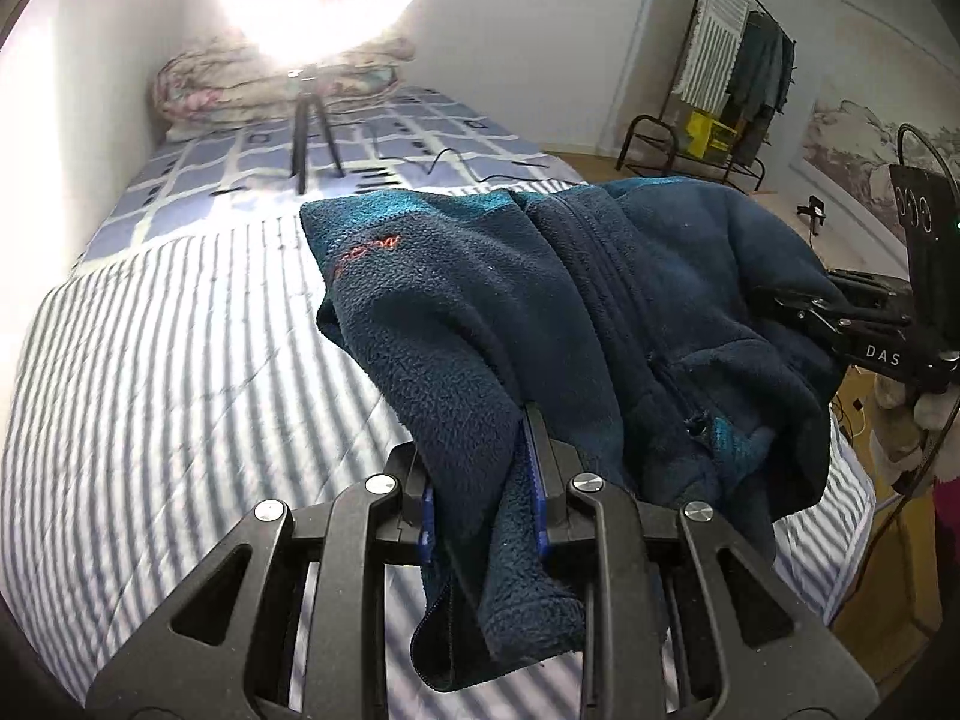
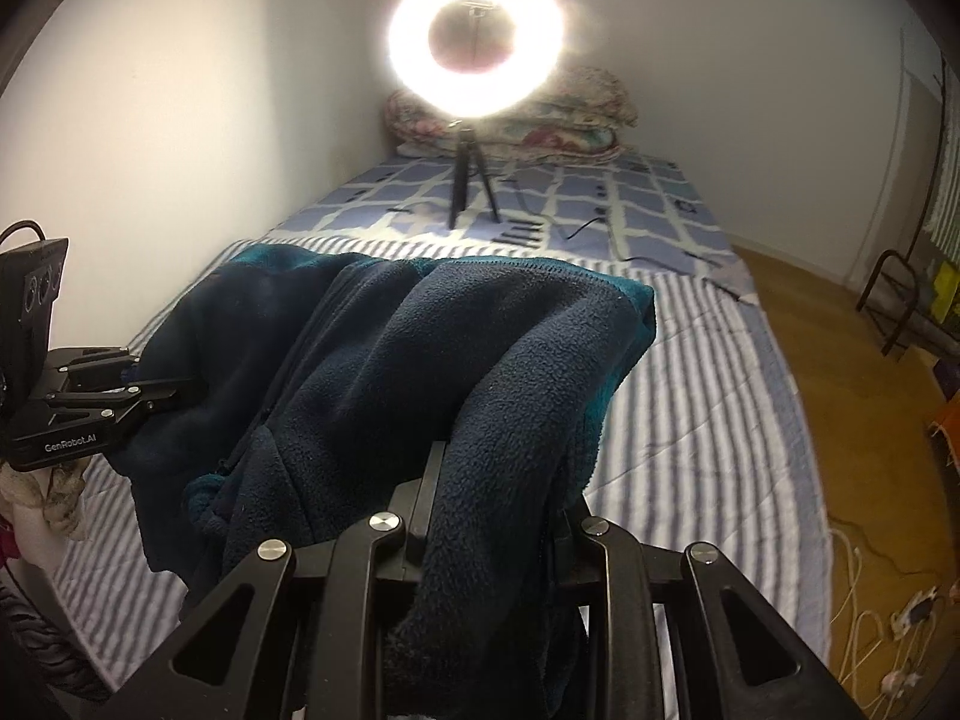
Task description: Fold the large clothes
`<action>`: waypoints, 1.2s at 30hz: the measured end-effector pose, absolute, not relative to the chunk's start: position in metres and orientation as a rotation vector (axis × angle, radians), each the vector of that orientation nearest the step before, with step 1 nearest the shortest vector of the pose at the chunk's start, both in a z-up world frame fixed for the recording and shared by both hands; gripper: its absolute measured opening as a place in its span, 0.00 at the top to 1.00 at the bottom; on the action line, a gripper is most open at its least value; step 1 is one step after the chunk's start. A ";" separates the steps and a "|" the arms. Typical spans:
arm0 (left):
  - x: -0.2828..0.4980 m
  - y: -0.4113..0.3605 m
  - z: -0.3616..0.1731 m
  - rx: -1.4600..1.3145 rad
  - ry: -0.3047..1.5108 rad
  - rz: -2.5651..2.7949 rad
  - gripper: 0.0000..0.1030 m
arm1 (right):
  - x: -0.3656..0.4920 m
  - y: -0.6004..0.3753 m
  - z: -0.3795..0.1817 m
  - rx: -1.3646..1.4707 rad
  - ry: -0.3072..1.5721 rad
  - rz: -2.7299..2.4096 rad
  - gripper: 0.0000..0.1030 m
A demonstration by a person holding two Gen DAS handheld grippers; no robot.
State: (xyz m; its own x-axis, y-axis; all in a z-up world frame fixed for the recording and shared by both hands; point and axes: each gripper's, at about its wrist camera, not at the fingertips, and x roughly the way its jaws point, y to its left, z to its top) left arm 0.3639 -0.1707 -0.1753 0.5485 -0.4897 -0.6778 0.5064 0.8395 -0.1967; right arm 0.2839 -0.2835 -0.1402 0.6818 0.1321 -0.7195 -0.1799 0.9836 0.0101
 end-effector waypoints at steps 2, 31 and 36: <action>0.388 -0.187 -0.177 0.007 0.796 -0.598 0.79 | 0.303 -0.297 -0.141 -0.075 0.794 0.159 0.78; 0.659 -0.346 -0.275 -0.059 0.939 -0.500 0.73 | 0.558 -0.482 -0.269 -0.075 0.965 -0.153 0.71; 0.656 -0.344 -0.269 -0.076 0.943 -0.482 0.68 | 0.552 -0.490 -0.266 -0.048 0.959 -0.167 0.58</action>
State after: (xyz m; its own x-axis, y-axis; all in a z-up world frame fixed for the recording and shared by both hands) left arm 0.6557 -0.3439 -0.2690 0.4899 -0.4291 -0.7589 0.3636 0.8917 -0.2695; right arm 0.5520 -0.4901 -0.2659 0.5625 -0.1628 -0.8106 0.1203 0.9861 -0.1146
